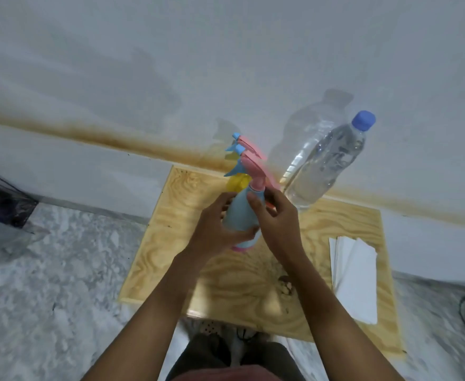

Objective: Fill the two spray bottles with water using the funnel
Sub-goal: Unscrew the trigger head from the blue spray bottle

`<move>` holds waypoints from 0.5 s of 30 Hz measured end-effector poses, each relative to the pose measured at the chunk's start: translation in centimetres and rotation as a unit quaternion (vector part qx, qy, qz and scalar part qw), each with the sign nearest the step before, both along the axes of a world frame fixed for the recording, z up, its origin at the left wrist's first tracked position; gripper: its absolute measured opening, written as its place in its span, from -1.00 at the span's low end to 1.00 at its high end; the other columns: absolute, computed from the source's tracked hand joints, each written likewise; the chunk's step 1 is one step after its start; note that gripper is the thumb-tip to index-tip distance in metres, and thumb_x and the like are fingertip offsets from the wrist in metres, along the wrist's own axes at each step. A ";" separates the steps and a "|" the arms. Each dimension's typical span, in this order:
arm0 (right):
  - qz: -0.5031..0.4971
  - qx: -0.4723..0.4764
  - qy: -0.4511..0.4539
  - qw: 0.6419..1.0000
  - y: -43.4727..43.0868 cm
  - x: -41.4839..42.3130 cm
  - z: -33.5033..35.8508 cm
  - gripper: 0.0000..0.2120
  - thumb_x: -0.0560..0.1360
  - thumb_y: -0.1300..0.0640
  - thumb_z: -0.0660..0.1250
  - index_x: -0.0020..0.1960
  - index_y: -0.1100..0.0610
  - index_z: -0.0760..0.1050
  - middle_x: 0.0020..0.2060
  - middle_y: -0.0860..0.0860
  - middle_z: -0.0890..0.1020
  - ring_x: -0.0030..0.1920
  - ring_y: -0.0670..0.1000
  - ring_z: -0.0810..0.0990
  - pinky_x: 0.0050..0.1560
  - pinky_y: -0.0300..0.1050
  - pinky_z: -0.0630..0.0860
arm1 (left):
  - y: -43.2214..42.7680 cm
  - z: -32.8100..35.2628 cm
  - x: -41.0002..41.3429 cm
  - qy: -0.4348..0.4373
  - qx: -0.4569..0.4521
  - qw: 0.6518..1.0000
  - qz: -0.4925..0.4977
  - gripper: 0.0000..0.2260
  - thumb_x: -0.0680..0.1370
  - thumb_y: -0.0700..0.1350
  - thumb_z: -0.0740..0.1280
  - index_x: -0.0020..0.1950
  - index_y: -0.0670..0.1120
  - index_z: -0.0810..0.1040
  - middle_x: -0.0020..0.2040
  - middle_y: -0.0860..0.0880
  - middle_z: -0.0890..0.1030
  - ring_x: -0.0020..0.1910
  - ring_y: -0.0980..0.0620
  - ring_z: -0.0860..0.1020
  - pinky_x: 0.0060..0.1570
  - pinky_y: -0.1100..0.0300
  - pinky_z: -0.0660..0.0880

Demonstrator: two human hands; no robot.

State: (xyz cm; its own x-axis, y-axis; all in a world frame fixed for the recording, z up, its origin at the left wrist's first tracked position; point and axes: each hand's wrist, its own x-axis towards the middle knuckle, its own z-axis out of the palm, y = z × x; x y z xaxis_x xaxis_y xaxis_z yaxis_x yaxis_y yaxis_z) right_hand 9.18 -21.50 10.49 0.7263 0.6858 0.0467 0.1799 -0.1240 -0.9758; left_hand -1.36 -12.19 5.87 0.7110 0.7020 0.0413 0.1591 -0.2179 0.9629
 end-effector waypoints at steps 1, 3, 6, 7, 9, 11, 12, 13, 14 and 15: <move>-0.007 0.011 -0.006 1.000 -0.1 0.0 0.5 -0.68 0.49 -0.04 0.42 0.19 0.07 0.59 0.01 -0.04 0.69 0.06 -0.09 0.66 0.15 0.07 0.60 | -0.2 0.5 0.2 -0.007 0.001 1.000 -0.004 -0.27 0.19 0.19 0.56 0.29 -0.02 0.49 0.10 0.03 0.63 0.07 0.07 0.62 -0.02 0.05 0.63; -0.020 0.033 -0.008 0.999 -0.1 0.1 1.4 -0.72 0.49 0.00 0.45 0.16 0.07 0.59 -0.01 -0.07 0.69 0.02 -0.12 0.67 0.05 -0.06 0.63 | -0.3 1.5 0.5 -0.014 0.003 1.000 -0.008 -0.28 0.17 0.19 0.56 0.28 0.02 0.50 0.09 0.05 0.63 0.07 0.06 0.61 -0.04 0.04 0.63; -0.052 0.046 -0.024 0.997 0.1 0.5 2.6 -0.71 0.48 0.00 0.47 0.12 0.14 0.62 -0.08 -0.07 0.70 -0.11 -0.17 0.67 -0.11 -0.21 0.60 | -0.3 3.0 0.9 -0.020 0.013 1.000 -0.019 -0.33 0.17 0.17 0.56 0.24 0.06 0.52 0.08 0.08 0.64 0.06 0.06 0.61 -0.06 0.03 0.63; -0.061 0.046 -0.041 0.996 0.2 0.5 2.9 -0.72 0.47 -0.02 0.47 0.07 0.14 0.63 -0.13 -0.06 0.70 -0.16 -0.15 0.67 -0.16 -0.19 0.59 | -0.4 3.3 0.9 -0.023 0.018 0.999 -0.028 -0.35 0.19 0.15 0.56 0.25 0.06 0.53 0.09 0.08 0.65 0.06 0.06 0.61 -0.06 0.02 0.63; -0.078 0.048 -0.062 0.994 0.4 0.8 3.3 -0.80 0.46 -0.03 0.47 -0.10 0.11 0.63 -0.27 -0.07 0.67 -0.25 -0.07 0.63 -0.22 -0.11 0.56 | -0.6 4.0 0.9 -0.033 0.023 0.998 -0.040 -0.36 0.22 0.12 0.56 0.27 0.05 0.54 0.10 0.09 0.65 0.05 0.05 0.61 -0.08 0.02 0.64; -0.082 0.050 -0.067 0.993 0.6 1.0 3.9 -0.80 0.46 0.00 0.49 -0.27 0.04 0.56 -0.40 -0.05 0.60 -0.35 -0.05 0.54 -0.29 -0.06 0.50 | -0.7 4.5 0.9 -0.047 0.018 0.998 -0.046 -0.38 0.25 0.09 0.57 0.27 0.02 0.55 0.08 0.08 0.66 0.03 0.04 0.62 -0.11 0.03 0.64; -0.075 0.053 -0.066 0.994 0.6 1.2 4.0 -0.77 0.46 0.01 0.49 -0.30 0.05 0.55 -0.42 0.01 0.58 -0.36 -0.05 0.51 -0.30 -0.03 0.49 | -0.8 4.7 0.9 -0.054 0.016 0.997 -0.049 -0.40 0.25 0.07 0.58 0.26 -0.01 0.56 0.06 0.06 0.66 0.02 0.04 0.63 -0.12 0.04 0.64; -0.063 0.055 -0.065 0.994 0.5 1.3 4.1 -0.77 0.46 0.02 0.49 -0.29 0.10 0.57 -0.40 0.09 0.60 -0.36 -0.04 0.51 -0.30 0.00 0.49 | -0.8 5.0 0.8 -0.059 0.013 0.997 -0.053 -0.41 0.26 0.05 0.58 0.26 -0.03 0.56 0.05 0.05 0.67 0.01 0.03 0.63 -0.12 0.02 0.64; -0.047 0.056 -0.061 0.995 0.5 1.4 4.4 -0.78 0.46 0.03 0.49 -0.25 0.15 0.60 -0.37 0.12 0.62 -0.34 -0.02 0.54 -0.27 0.02 0.52 | -0.7 5.2 0.8 -0.062 0.010 0.996 -0.057 -0.42 0.27 0.03 0.59 0.25 -0.05 0.57 0.05 0.03 0.67 0.01 0.02 0.63 -0.12 -0.01 0.64; -0.029 0.053 -0.054 0.997 0.4 1.5 4.6 -0.79 0.46 0.03 0.48 -0.21 0.17 0.63 -0.33 0.12 0.65 -0.30 0.01 0.60 -0.23 0.03 0.55 | -0.7 5.4 0.8 -0.063 0.003 0.996 -0.060 -0.42 0.27 0.01 0.59 0.25 -0.06 0.57 0.05 0.01 0.68 0.02 0.00 0.63 -0.10 -0.06 0.63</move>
State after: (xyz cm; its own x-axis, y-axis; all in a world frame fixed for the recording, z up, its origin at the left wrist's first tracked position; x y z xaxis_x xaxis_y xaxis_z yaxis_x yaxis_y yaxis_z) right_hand 10.68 -21.10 15.10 0.7511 0.6302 0.1966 0.2801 -0.0347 -0.9593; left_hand -0.57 -12.85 11.22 0.7789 0.6114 0.1396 0.0093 -0.2339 0.9722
